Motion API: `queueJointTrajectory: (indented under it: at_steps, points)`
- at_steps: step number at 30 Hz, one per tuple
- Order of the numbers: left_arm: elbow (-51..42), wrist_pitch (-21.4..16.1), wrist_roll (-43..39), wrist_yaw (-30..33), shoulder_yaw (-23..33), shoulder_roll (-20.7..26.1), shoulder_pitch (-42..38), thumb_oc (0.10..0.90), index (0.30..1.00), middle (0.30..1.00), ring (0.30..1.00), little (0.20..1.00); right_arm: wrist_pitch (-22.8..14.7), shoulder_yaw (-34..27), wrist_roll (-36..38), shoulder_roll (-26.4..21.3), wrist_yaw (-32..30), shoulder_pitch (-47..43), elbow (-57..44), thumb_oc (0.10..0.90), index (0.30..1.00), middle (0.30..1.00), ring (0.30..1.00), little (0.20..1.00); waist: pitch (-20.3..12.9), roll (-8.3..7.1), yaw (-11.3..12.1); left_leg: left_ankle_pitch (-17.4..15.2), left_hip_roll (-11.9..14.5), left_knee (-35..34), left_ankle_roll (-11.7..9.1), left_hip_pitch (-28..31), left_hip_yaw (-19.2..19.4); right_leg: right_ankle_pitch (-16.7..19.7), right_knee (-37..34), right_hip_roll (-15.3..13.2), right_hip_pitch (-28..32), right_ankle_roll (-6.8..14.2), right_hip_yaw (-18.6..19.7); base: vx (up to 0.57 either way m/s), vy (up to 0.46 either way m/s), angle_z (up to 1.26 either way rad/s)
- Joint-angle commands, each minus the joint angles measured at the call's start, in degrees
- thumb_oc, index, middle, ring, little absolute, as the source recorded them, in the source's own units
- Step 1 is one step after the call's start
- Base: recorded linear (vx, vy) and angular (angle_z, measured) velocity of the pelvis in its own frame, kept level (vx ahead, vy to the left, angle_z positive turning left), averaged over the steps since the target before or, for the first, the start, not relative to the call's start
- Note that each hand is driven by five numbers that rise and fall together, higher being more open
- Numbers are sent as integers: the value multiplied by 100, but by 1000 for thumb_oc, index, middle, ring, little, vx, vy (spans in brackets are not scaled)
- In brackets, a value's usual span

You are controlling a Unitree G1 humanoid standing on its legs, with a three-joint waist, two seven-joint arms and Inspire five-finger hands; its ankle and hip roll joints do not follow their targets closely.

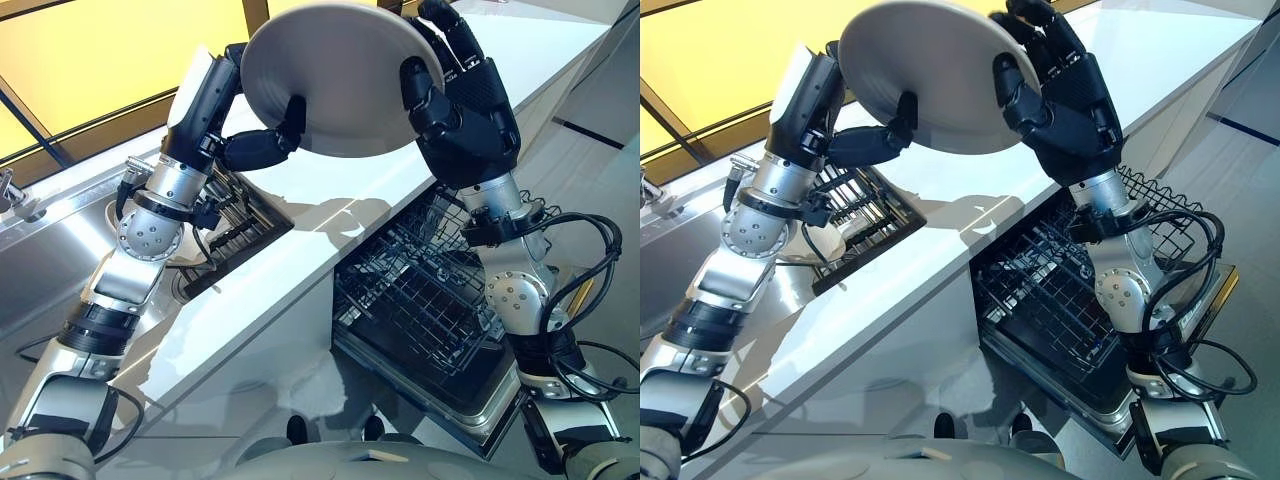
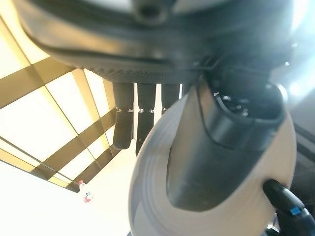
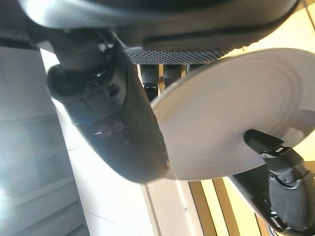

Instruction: Pick up plates and place into dishwasher.

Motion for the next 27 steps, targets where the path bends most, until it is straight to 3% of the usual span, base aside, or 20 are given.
queueJointTrajectory:
  at_steps: [1,4,7,16,17,18,19,23,27]
  points:
    - [219,-376,344,709,240,416,-878,100,300,300,300,200,308,-98,326,191,357,-759,-645,100,300,300,300,200,-658,-107,-35,-774,-288,12,76,170,89,-605,251,421,91,-6,-19,11,-3,7]
    - [-46,-484,439,756,213,555,-1036,100,300,300,300,200,669,-14,291,113,264,-631,-549,100,300,300,300,200,-660,-126,-46,-773,-289,12,69,155,65,-603,239,428,88,-12,-18,1,-2,1]
    - [-204,-497,430,759,155,593,-1156,100,300,300,300,200,769,31,218,110,244,-575,-480,100,300,300,300,200,-650,-130,-64,-777,-288,12,66,158,58,-604,239,429,89,-13,-28,0,0,0]
    - [-356,-420,642,926,116,529,-1191,100,300,300,300,200,548,19,105,60,137,-585,-433,100,300,300,300,200,-639,-131,-91,-766,-288,12,58,145,53,-573,176,441,102,-13,8,0,0,0]
    - [-348,-424,682,959,128,532,-1175,100,300,300,300,200,520,12,69,68,127,-598,-437,188,375,375,375,288,-644,-127,-89,-764,-287,12,57,143,56,-577,178,439,101,-13,8,0,0,0]
    - [-356,-412,722,971,150,539,-1171,100,300,300,300,200,548,2,66,72,127,-616,-458,339,505,505,505,439,-644,-127,-85,-763,-286,12,57,143,55,-575,179,441,100,-15,7,0,0,0]
    - [-363,-405,809,1014,164,557,-1175,100,300,300,300,200,611,4,-5,84,113,-631,-482,800,900,900,900,900,-642,-125,-81,-758,-285,12,55,140,56,-573,182,438,97,-14,8,0,0,0]
    - [-409,-403,853,987,205,663,-1198,100,300,300,300,200,753,49,-552,-63,315,-639,-452,800,900,900,900,900,-647,-129,-68,-759,-285,12,50,134,45,-579,181,434,95,-14,-5,0,0,0]
    - [-448,-315,841,1012,206,766,-1248,100,300,300,300,200,202,75,-1331,-442,78,-715,-278,800,900,900,900,900,-654,-130,-71,-765,-287,12,42,129,33,-578,168,441,95,-16,-7,0,0,0]
